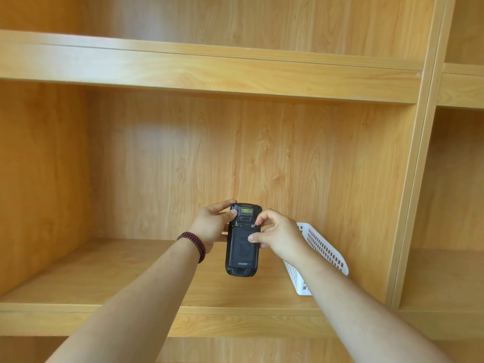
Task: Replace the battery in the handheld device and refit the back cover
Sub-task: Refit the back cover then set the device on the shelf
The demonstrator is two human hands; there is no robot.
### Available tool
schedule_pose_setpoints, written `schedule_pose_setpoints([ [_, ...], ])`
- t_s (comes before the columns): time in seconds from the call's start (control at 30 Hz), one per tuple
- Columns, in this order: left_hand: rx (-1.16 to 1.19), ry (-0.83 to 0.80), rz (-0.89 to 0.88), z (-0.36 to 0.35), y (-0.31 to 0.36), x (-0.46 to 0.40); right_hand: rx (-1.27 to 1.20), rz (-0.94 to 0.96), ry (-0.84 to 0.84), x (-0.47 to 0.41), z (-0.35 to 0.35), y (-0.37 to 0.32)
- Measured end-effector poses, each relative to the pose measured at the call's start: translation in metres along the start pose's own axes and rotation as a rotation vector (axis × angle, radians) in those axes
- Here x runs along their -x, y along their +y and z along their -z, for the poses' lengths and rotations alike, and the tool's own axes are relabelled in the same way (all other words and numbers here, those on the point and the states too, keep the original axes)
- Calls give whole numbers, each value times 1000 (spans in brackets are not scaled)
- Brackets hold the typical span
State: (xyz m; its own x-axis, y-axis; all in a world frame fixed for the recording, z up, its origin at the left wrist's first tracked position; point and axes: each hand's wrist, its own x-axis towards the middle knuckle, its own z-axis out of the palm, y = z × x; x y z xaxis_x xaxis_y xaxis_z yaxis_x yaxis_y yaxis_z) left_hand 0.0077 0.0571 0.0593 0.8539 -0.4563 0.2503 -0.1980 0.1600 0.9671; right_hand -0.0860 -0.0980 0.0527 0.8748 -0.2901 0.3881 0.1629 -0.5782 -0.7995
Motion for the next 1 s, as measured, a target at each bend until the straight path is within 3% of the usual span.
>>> schedule_pose_setpoints([
  [0.17,53,33,-1,3,1,-2,10,-23,52,1,-1,4],
  [0.47,9,16,-26,3,5,-2,28,46,4,7,-1,0],
  [1.0,52,41,-37,-3,-2,0,-20,-46,28,4,-3,0],
])
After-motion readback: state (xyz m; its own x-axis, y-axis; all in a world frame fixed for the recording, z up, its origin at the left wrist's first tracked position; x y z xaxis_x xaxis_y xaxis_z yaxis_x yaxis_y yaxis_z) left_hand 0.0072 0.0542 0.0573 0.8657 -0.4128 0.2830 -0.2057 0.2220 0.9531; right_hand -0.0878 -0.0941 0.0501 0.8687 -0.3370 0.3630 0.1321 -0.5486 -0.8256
